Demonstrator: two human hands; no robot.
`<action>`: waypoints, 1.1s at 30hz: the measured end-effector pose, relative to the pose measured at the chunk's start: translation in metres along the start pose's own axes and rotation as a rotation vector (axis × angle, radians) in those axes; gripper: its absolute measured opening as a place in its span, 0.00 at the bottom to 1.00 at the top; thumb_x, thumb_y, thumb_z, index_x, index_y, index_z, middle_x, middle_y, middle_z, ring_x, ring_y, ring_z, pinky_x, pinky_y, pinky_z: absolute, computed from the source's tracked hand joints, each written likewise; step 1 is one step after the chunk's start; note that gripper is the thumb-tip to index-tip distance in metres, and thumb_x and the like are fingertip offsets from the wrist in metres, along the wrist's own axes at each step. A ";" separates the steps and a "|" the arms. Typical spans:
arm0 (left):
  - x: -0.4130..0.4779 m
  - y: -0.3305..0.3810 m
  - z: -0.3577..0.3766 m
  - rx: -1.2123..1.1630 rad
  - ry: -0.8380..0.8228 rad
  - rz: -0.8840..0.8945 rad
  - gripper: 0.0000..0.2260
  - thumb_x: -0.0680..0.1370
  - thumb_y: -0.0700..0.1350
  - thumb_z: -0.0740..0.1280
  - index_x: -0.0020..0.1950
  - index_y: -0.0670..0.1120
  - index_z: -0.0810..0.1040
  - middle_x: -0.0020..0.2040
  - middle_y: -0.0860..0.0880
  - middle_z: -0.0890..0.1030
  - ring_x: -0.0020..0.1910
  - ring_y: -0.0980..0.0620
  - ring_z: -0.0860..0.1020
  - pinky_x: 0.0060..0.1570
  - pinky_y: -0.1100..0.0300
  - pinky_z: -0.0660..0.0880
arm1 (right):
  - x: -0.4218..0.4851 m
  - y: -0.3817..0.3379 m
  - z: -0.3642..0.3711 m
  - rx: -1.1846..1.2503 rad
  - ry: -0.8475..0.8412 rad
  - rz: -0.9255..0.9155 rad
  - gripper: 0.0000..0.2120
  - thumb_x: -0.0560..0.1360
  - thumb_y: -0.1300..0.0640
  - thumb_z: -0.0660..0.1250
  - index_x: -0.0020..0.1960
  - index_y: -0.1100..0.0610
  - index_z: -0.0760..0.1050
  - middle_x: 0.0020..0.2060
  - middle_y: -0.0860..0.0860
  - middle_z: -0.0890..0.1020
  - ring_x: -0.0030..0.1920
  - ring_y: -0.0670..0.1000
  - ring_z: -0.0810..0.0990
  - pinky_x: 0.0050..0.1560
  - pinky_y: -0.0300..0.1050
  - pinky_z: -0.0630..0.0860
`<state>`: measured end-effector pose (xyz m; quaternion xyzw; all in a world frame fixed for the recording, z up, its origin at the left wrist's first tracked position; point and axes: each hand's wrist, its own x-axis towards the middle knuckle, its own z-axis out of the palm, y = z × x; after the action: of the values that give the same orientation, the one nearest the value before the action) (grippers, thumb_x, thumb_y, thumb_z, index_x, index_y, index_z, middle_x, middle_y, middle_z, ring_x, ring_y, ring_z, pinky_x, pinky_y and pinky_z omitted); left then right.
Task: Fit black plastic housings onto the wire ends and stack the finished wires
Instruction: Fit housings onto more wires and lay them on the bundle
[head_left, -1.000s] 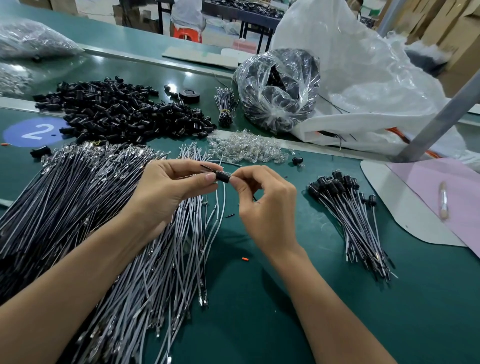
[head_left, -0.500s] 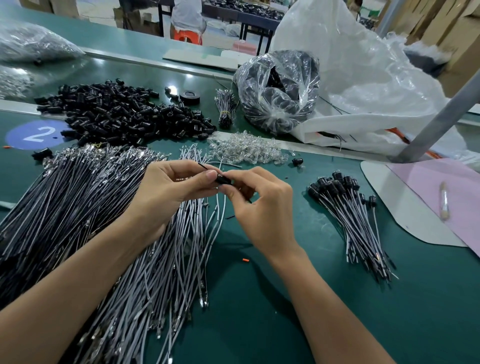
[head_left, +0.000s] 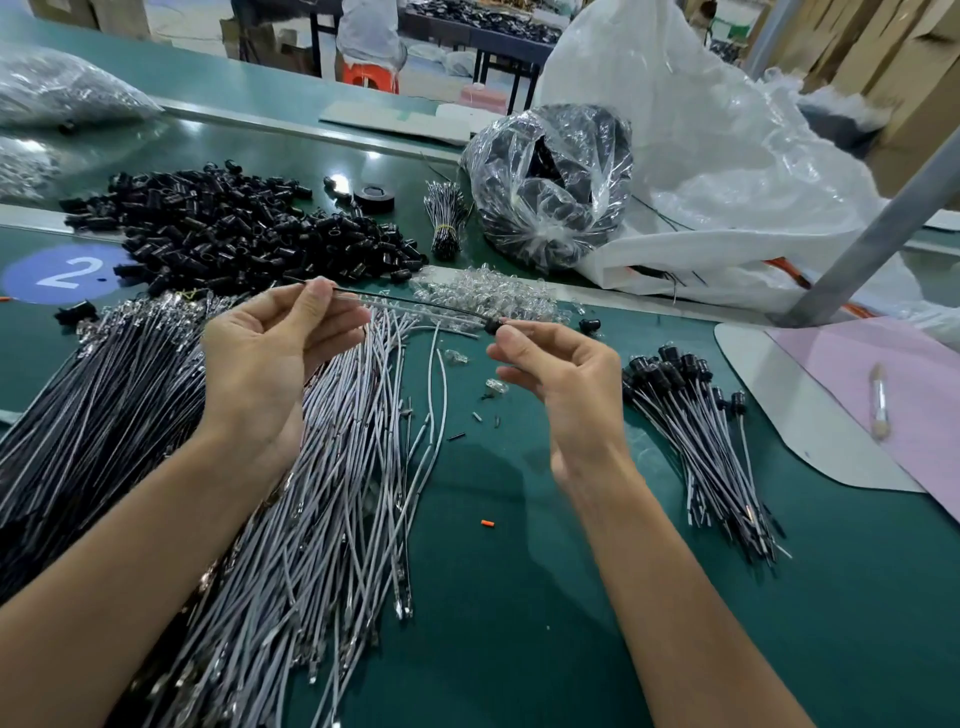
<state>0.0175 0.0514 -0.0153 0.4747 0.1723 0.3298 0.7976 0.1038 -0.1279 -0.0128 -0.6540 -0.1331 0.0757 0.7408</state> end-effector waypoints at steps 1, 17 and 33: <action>0.001 0.001 0.000 -0.002 -0.015 -0.013 0.07 0.73 0.44 0.69 0.47 0.42 0.81 0.40 0.47 0.86 0.42 0.50 0.85 0.42 0.63 0.80 | 0.001 0.000 0.000 0.115 -0.019 0.032 0.03 0.73 0.64 0.72 0.43 0.58 0.82 0.36 0.51 0.85 0.42 0.51 0.84 0.45 0.43 0.80; -0.009 0.002 0.008 0.223 -0.582 -0.118 0.14 0.74 0.54 0.69 0.49 0.44 0.85 0.45 0.46 0.84 0.38 0.52 0.80 0.37 0.63 0.79 | -0.005 -0.004 0.004 0.481 -0.441 0.167 0.16 0.71 0.54 0.71 0.56 0.57 0.77 0.33 0.50 0.81 0.30 0.43 0.77 0.29 0.34 0.74; -0.011 -0.002 0.008 0.208 -0.612 -0.101 0.13 0.69 0.50 0.73 0.51 0.48 0.86 0.44 0.49 0.83 0.39 0.56 0.77 0.37 0.65 0.76 | -0.018 0.001 0.018 0.069 -0.345 -0.021 0.17 0.66 0.60 0.78 0.53 0.56 0.80 0.34 0.50 0.84 0.36 0.45 0.81 0.39 0.34 0.75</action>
<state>0.0150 0.0382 -0.0139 0.6215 -0.0192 0.1126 0.7751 0.0819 -0.1162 -0.0131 -0.6041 -0.2626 0.1834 0.7297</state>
